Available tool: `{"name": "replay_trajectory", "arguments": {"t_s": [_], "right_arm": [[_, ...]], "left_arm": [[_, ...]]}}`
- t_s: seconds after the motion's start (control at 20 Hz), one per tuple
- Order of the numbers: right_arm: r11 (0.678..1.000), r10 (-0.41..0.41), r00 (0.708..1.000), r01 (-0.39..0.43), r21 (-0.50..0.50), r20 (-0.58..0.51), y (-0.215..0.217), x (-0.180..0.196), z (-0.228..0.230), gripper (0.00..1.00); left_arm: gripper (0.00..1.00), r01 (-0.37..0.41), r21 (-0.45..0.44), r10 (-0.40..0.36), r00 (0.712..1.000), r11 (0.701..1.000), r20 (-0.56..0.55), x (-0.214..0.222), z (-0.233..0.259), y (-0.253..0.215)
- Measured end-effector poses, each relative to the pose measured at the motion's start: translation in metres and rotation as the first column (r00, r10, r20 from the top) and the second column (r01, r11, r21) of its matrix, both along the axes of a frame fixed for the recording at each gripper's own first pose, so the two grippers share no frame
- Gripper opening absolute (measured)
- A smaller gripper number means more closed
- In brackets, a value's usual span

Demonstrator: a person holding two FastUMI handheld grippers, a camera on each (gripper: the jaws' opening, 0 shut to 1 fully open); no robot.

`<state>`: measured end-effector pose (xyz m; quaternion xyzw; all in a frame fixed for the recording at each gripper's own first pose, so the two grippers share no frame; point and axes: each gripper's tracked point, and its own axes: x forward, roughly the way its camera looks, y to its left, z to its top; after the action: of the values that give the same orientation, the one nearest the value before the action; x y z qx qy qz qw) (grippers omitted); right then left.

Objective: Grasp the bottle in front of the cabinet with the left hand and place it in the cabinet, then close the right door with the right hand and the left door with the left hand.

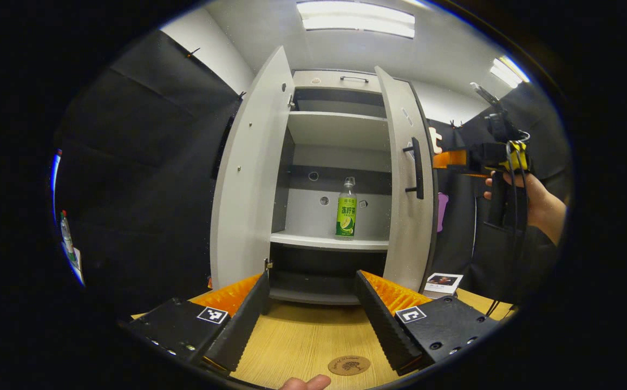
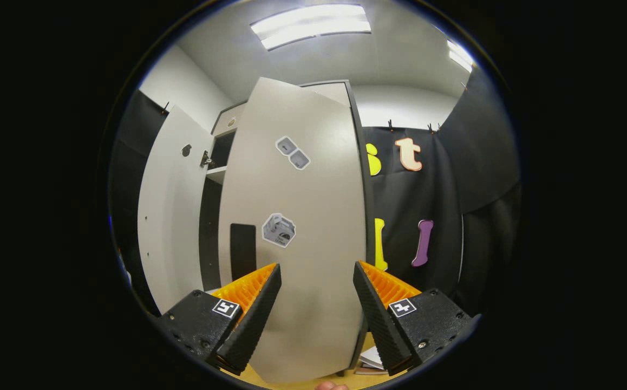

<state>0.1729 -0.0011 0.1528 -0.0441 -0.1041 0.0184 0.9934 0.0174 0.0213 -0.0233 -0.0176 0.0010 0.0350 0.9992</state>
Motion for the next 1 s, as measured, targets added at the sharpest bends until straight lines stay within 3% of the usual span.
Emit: {"name": "replay_trajectory", "arguments": {"t_s": [0.2,0.45,0.75,1.0], "right_arm": [[1.0,-0.015,1.0,0.015,0.005,-0.022,-0.002,-0.046,-0.042,0.82],[0.997,-0.002,0.996,0.009,0.082,-0.091,0.002,-0.086,-0.11,0.83],[0.991,-0.093,0.977,0.109,0.074,-0.191,-0.017,-0.113,-0.174,0.83],[0.989,-0.065,0.961,0.098,0.111,-0.27,-0.009,-0.129,-0.213,0.82]], "left_arm": [[1.0,-0.027,-0.008,0.027,0.999,1.0,0.019,0.003,0.014,0.014],[0.96,-0.057,0.002,0.057,0.996,0.998,0.066,0.012,0.036,0.031],[0.99,-0.105,0.025,0.103,0.992,0.994,0.078,0.014,0.044,0.053],[0.99,-0.155,0.035,0.15,0.982,0.987,0.119,0.018,0.068,0.08]]}}
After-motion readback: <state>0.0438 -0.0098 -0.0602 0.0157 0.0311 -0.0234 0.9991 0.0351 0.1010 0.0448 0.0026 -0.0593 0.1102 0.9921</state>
